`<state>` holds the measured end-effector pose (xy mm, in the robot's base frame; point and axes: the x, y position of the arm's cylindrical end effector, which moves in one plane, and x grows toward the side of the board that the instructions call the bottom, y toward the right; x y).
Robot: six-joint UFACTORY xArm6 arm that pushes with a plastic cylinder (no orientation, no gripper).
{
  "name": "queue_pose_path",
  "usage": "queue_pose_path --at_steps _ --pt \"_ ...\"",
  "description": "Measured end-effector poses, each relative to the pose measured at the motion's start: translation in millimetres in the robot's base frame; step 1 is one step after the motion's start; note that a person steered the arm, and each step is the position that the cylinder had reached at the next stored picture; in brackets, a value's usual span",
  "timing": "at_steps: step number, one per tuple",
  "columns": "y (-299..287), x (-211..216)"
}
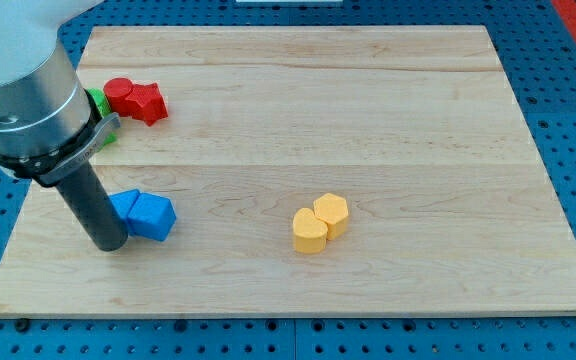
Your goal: Move robot arm to the left side of blue triangle
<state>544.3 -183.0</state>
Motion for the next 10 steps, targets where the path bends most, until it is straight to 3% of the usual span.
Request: queue_pose_path --at_steps 2,4,6,8,10 --pt "-40 -5" --pt "-28 -24" --pt "-3 -1" --pt "-59 -36" --pt "-39 -52"
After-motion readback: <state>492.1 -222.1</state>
